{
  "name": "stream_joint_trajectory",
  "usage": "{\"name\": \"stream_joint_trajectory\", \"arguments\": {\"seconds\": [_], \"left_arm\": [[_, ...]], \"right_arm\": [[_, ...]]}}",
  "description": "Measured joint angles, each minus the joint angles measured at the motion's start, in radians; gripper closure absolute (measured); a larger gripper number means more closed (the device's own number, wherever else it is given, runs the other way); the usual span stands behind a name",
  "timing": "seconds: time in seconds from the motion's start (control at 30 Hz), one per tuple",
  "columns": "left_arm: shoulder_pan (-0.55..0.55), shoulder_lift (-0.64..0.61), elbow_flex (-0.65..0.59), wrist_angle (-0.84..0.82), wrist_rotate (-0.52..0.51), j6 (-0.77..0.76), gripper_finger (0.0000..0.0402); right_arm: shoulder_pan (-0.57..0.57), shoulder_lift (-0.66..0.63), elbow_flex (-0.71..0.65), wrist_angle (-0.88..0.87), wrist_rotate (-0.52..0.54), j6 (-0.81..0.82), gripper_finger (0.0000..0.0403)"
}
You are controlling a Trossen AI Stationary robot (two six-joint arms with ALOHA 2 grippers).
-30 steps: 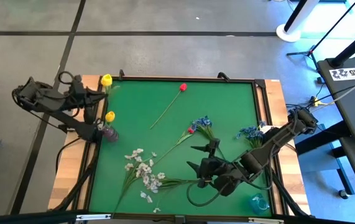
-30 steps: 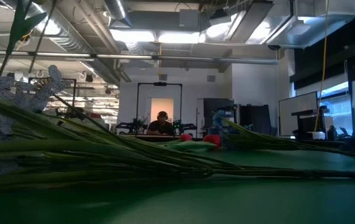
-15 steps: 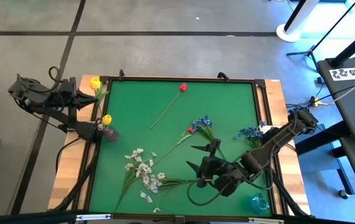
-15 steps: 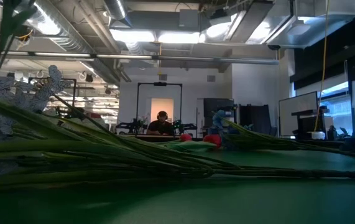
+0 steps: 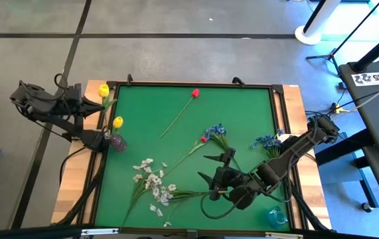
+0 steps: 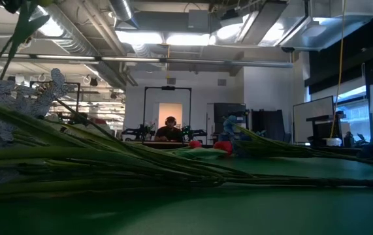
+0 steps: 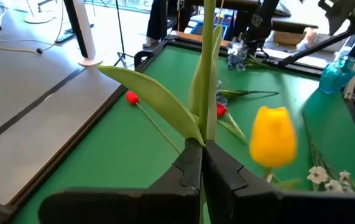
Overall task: Sort flowers into vase by color
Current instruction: Put the yellow flower into the purple vase
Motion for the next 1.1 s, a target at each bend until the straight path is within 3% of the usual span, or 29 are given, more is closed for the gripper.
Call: {"name": "stream_joint_trajectory", "arguments": {"seconds": [0.3, 0.7, 1.1], "left_arm": [[0.000, 0.001, -0.025, 0.133, -0.033, 0.108, 0.0401], [0.000, 0.001, -0.025, 0.112, 0.032, 0.070, 0.0401], [0.000, 0.001, -0.025, 0.071, 0.005, 0.047, 0.0401]], "right_arm": [[0.000, 0.000, 0.000, -0.002, 0.000, -0.004, 0.0114], [0.000, 0.000, 0.000, -0.006, 0.000, -0.005, 0.0114], [-0.021, 0.000, 0.000, -0.006, 0.000, -0.006, 0.0114]]}}
